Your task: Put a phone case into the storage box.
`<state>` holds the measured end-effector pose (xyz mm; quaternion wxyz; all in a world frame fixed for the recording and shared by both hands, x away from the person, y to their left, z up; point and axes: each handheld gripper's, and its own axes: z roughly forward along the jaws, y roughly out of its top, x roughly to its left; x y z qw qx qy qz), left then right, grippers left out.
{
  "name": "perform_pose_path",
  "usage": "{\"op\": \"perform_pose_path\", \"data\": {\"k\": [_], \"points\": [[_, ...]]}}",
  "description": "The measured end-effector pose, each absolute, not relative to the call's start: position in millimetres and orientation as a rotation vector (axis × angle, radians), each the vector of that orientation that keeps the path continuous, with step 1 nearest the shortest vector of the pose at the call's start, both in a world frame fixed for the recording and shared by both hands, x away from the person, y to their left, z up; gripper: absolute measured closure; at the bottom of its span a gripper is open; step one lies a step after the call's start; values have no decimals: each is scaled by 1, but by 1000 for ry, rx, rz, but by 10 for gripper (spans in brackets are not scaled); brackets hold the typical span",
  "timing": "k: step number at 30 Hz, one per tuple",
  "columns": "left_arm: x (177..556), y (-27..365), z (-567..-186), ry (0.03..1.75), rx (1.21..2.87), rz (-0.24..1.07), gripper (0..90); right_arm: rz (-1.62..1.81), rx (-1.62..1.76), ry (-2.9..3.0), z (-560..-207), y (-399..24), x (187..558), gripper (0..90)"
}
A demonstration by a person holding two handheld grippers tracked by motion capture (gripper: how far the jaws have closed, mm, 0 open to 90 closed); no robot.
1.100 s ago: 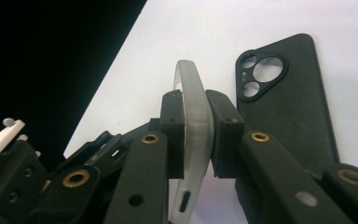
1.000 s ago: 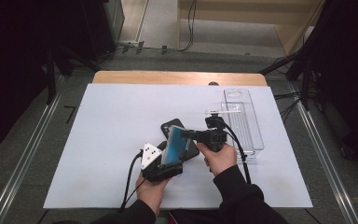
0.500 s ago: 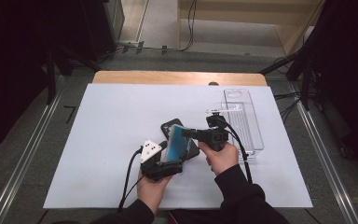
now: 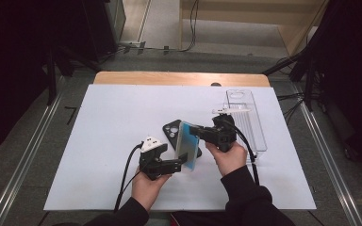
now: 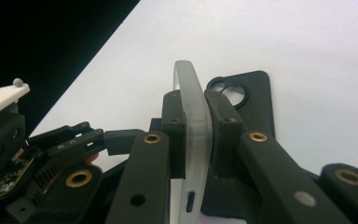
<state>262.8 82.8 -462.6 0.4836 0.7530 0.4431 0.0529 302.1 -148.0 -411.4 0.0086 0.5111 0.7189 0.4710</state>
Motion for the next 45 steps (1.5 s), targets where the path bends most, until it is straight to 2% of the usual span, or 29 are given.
{"op": "perform_pose_path", "data": {"k": [9,17,25,35,45], "points": [[276,92,-457,1007,1940,-61,140,1487,1406,2328,-408,-154,298,770],[279,101,-443,912,2012,-47,162,1496,1206,2397,-404,-153,292,769],[285,113,-432,805,2042,-110,197,1549,1113,2498,-406,-160,293,768],[290,116,-424,671,2134,-47,196,1555,1018,2572,-405,-167,295,768],[305,122,-416,592,2094,-161,197,1587,898,2641,-405,-165,295,769]]}}
